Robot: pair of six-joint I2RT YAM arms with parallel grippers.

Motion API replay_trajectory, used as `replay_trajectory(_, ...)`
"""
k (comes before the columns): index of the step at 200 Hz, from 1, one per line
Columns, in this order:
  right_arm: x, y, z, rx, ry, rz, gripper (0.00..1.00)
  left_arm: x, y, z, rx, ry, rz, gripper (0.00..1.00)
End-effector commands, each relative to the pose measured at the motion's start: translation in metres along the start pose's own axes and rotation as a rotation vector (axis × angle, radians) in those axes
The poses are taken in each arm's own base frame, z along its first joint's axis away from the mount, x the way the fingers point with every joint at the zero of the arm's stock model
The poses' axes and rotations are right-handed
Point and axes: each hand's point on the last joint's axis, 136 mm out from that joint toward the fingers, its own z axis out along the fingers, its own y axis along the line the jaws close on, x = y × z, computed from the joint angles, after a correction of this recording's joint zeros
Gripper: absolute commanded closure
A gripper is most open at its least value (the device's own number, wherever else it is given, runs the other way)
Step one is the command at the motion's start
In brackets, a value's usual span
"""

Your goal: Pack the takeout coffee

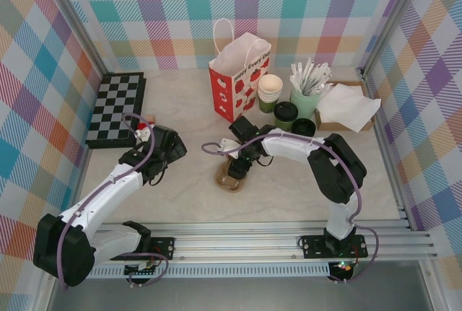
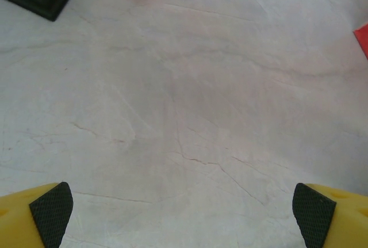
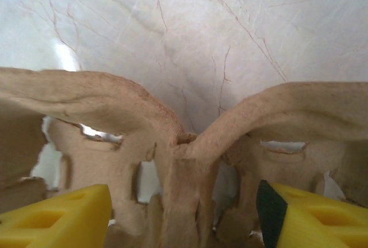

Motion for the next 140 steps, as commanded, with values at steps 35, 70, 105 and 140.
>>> replay_trajectory(35,-0.006,0.006,0.004,-0.019,0.053,-0.088,0.43,-0.003,0.007,0.002,-0.004,-0.029,-0.087,0.0)
replay_trajectory(70,-0.009,0.01,0.011,-0.025,0.055,-0.088,0.58,-0.003,0.001,0.005,0.026,-0.023,-0.067,0.0)
replay_trajectory(105,-0.004,0.011,0.009,-0.023,0.074,-0.076,0.7,-0.014,-0.018,-0.003,0.108,-0.015,-0.027,0.0)
replay_trajectory(140,0.005,0.012,0.015,-0.037,0.114,-0.072,0.67,-0.027,-0.043,-0.012,0.168,0.013,0.03,0.0)
